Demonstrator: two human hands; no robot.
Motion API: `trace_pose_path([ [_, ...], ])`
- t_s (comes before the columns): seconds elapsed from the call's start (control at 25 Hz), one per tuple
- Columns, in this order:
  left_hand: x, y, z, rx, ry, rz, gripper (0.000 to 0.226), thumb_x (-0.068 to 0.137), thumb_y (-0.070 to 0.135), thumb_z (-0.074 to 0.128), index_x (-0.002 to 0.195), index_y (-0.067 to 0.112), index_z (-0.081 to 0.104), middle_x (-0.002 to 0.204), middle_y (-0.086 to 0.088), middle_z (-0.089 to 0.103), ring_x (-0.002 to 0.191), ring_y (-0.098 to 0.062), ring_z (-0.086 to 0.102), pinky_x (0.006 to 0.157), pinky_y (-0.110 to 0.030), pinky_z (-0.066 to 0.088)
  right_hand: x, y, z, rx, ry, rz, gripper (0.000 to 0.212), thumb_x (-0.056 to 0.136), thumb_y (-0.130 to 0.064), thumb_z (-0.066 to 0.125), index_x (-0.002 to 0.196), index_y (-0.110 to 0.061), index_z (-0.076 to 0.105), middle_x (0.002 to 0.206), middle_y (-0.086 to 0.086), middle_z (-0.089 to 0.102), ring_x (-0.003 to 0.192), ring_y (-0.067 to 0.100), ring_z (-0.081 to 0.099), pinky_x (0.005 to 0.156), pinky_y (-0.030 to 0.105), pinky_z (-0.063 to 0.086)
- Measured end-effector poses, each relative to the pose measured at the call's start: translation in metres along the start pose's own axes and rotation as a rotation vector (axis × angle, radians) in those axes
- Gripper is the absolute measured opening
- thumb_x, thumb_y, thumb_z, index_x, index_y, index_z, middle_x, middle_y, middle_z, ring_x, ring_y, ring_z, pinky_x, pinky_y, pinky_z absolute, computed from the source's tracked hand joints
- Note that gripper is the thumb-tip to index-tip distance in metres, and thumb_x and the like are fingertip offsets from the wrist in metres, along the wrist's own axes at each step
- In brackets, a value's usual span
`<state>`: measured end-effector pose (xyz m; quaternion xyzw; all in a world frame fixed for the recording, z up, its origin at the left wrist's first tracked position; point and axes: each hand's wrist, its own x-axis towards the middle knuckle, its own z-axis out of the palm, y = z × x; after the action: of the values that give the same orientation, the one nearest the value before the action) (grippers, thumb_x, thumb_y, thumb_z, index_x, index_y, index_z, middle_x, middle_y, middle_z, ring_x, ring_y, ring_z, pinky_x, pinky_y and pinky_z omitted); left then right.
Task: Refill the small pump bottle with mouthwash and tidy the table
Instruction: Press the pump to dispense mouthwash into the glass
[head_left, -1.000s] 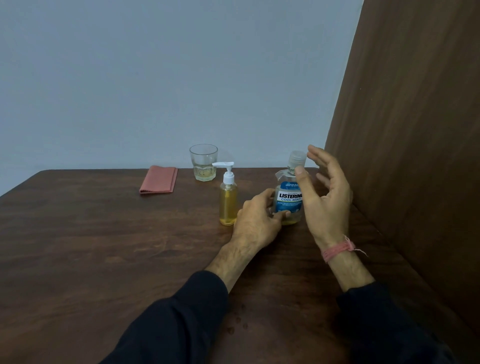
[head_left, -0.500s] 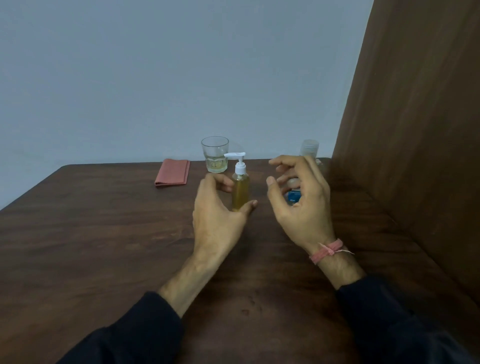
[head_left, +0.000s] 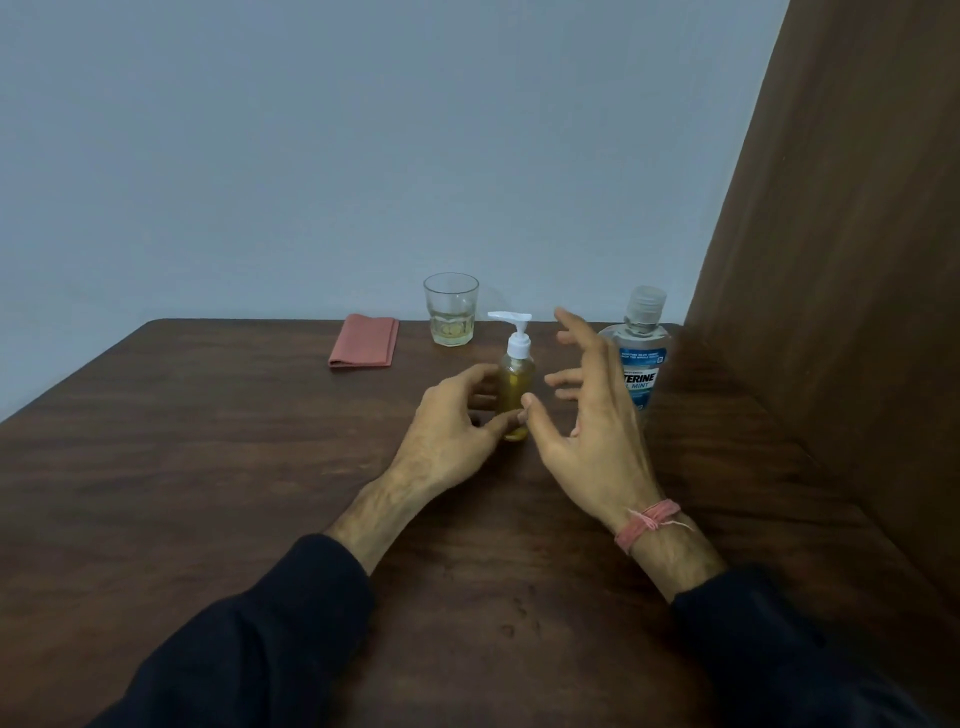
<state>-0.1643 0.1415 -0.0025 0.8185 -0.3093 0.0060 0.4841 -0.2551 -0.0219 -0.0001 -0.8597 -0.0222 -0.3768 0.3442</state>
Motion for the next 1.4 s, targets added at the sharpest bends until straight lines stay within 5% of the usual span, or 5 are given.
trace_pose_path([
  [0.16,-0.001,-0.005,-0.002,-0.113,-0.247,0.042,0.055,0.102,0.006,0.082,0.152,0.020,0.064,0.129,0.005,0.083,0.123,-0.013,0.079,0.111,-0.045,0.062,-0.001,0.001,-0.001,0.120,0.022,-0.003,0.086,0.090,-0.023,0.086,0.146,-0.055,0.031,0.134,-0.027,0.051,0.111,0.003,0.067,0.085,0.025,0.064],
  [0.4,0.015,-0.023,-0.030,-0.257,-0.456,0.023,0.088,0.086,0.015,0.100,0.162,0.024,0.057,0.139,0.003,0.081,0.131,-0.018,0.077,0.118,-0.044,0.058,-0.002,0.000,-0.003,0.161,0.028,-0.031,0.084,0.086,-0.024,0.091,0.138,-0.059,0.035,0.118,-0.016,0.063,0.102,0.009,0.072,0.073,0.035,0.067],
  [0.64,0.084,-0.072,-0.065,-0.226,0.167,-0.215,0.096,0.061,0.032,0.113,0.146,0.029,0.069,0.131,0.013,0.080,0.116,-0.004,0.076,0.109,-0.040,0.064,-0.001,0.002,0.011,0.172,0.039,0.011,0.086,0.088,-0.028,0.090,0.151,-0.051,0.037,0.138,-0.010,0.061,0.117,0.007,0.070,0.094,0.037,0.066],
  [0.92,0.157,-0.092,-0.041,-0.255,0.252,-0.285,0.136,0.064,0.036,0.113,0.173,0.018,0.035,0.172,-0.006,0.048,0.143,-0.019,0.055,0.120,-0.037,0.049,0.001,0.011,0.019,0.124,0.013,0.035,0.109,0.080,-0.026,0.097,0.161,-0.052,0.029,0.145,-0.017,0.054,0.122,0.007,0.069,0.095,0.026,0.064],
  [1.4,0.099,-0.062,-0.023,-0.092,0.108,-0.134,0.075,0.066,0.049,0.097,0.131,0.031,0.064,0.127,0.015,0.070,0.117,-0.007,0.070,0.099,-0.028,0.060,0.000,0.011,0.020,0.235,0.037,-0.035,0.100,0.078,-0.007,0.094,0.144,-0.050,0.031,0.126,-0.006,0.055,0.113,0.017,0.066,0.095,0.048,0.060],
])
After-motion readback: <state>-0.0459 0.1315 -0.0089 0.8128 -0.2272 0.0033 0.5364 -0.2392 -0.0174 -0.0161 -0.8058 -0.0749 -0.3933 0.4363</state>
